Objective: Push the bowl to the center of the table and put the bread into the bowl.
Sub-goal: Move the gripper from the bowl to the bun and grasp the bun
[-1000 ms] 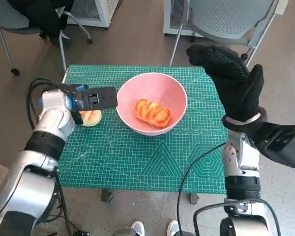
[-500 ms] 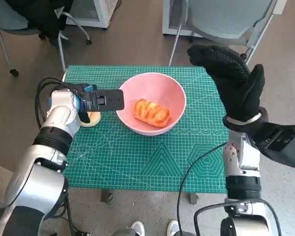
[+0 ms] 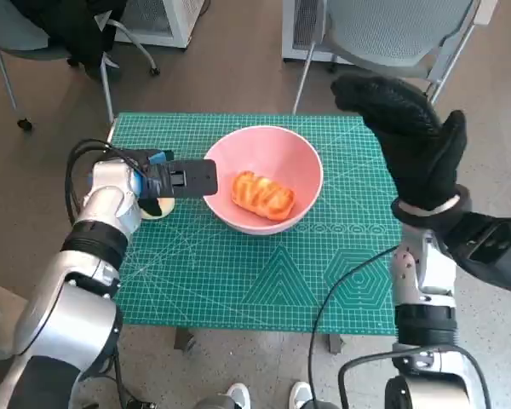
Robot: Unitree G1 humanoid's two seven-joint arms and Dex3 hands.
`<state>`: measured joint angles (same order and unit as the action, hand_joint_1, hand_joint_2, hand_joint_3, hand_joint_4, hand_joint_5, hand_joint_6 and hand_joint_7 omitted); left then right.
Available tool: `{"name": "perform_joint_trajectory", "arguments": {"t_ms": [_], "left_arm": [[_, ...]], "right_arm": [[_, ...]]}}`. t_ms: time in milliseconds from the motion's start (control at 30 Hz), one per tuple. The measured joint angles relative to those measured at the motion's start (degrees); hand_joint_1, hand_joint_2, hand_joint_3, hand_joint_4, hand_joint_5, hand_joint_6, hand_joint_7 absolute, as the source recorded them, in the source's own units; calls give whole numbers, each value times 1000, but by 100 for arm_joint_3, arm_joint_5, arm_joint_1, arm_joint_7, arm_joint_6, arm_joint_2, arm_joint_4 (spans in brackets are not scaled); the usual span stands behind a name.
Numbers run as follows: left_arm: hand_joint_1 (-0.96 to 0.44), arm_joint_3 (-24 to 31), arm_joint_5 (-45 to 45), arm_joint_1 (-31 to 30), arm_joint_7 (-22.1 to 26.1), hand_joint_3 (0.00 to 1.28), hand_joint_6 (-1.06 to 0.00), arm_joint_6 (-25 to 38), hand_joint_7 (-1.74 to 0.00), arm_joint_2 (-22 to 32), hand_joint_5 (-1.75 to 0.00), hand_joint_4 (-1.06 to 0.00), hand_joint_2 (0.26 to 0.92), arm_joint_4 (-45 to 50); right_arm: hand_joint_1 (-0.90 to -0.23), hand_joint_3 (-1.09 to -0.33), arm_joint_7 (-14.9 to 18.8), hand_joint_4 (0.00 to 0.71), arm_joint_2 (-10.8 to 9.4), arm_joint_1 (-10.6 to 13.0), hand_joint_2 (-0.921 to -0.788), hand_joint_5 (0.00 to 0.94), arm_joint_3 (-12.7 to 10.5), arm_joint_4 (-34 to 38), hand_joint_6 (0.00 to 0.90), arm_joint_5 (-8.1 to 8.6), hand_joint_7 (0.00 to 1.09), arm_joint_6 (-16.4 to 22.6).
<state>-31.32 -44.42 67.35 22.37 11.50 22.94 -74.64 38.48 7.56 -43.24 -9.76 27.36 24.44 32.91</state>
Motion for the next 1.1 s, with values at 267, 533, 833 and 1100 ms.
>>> {"name": "perform_joint_trajectory", "arguments": {"t_ms": [267, 533, 833, 1100], "left_arm": [[-341, -99, -20, -1, -15, 7, -127, -80, 0, -8, 0, -1, 695, -81], [-322, -157, -2, -3, -20, 8, -123, -89, 0, -8, -40, -112, 704, -119], [-219, -45, 194, -33, -38, 9, -143, 47, -8, -10, -103, -366, 721, -144], [-111, 105, 363, -206, -464, 25, -198, 123, -9, -35, -1473, -279, 734, -169]], "right_arm": [[-713, -783, -15, 43, 0, 1, -921, 4, -2, -21, 1, -5, 249, 2], [-713, -782, -32, 43, 0, 1, -921, 4, -1, -34, 0, -34, 253, 35], [-713, -782, -33, 44, 0, 1, -921, 3, 1, -34, 0, -34, 255, 46], [-713, -781, -33, 44, 0, 5, -921, 3, 2, -55, 0, -34, 255, 46]]}}
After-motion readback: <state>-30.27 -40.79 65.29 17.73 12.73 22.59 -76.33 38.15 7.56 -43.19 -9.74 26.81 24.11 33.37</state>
